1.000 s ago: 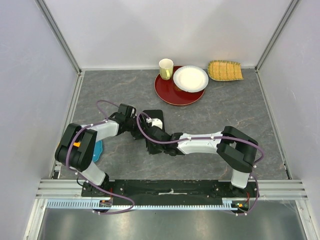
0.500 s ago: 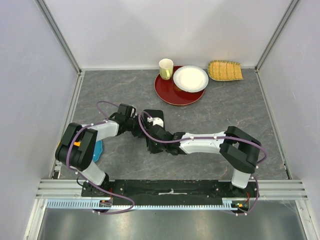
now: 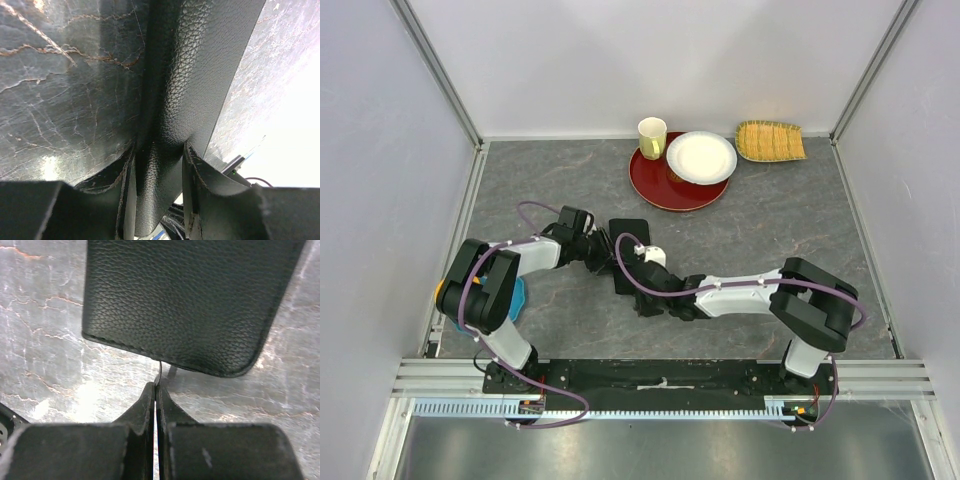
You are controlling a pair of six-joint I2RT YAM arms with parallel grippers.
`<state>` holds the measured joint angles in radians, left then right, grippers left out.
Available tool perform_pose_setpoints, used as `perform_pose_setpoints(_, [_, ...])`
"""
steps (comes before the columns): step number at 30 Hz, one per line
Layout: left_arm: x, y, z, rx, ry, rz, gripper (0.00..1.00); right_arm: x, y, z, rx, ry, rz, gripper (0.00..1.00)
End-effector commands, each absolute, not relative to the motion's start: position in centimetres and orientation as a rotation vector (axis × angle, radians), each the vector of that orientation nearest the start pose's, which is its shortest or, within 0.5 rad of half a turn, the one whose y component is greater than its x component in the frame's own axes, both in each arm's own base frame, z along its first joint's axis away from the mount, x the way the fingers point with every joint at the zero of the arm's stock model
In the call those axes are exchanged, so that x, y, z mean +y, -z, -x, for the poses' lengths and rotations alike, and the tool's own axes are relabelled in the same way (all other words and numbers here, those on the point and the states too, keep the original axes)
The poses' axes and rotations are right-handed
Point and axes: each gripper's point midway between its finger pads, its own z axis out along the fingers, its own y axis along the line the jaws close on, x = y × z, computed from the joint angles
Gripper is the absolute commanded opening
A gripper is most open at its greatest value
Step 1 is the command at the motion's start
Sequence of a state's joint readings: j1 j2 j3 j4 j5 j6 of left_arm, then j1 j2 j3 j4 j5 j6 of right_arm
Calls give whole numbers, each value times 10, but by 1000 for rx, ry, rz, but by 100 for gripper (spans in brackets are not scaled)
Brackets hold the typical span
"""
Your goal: Sort the hair-cutting tools
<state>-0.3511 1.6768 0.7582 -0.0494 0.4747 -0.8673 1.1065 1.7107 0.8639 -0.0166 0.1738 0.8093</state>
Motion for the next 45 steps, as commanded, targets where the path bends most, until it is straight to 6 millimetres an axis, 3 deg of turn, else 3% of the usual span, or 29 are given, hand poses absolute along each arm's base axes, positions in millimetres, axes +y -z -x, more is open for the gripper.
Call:
perform_pose_setpoints(1, [-192, 21, -282, 2763, 712, 567, 7, 331, -11, -179, 2544, -503, 248, 0])
perform_pose_setpoints(6, [-193, 22, -281, 2771, 724, 554, 2, 311, -3, -183, 2558, -413, 190, 0])
perform_pose_setpoints(10, [-202, 18, -279, 2789, 796, 477, 2, 297, -6, -196, 2528, -371, 143, 0])
perform_pose_setpoints(14, [-211, 8, -282, 2777, 874, 367, 2, 282, -11, -210, 2497, -322, 205, 0])
perform_pose_setpoints(21, [-219, -33, -290, 2685, 972, 165, 2, 283, -44, -224, 2385, -305, 439, 0])
perform_pose_setpoints(25, [-230, -63, -286, 2630, 1092, 59, 2, 284, -64, -231, 2315, -301, 495, 0])
perform_pose_setpoints(33, [-240, -94, -275, 2564, 1223, -81, 2, 286, -101, -241, 2199, -323, 553, 0])
perform_pose_setpoints(41, [-248, -124, -265, 2485, 1357, -162, 2, 279, -110, -245, 2160, -304, 551, 0])
perform_pose_setpoints(45, [-257, -153, -260, 2434, 1503, -149, 2, 275, -124, -247, 2120, -312, 527, 0])
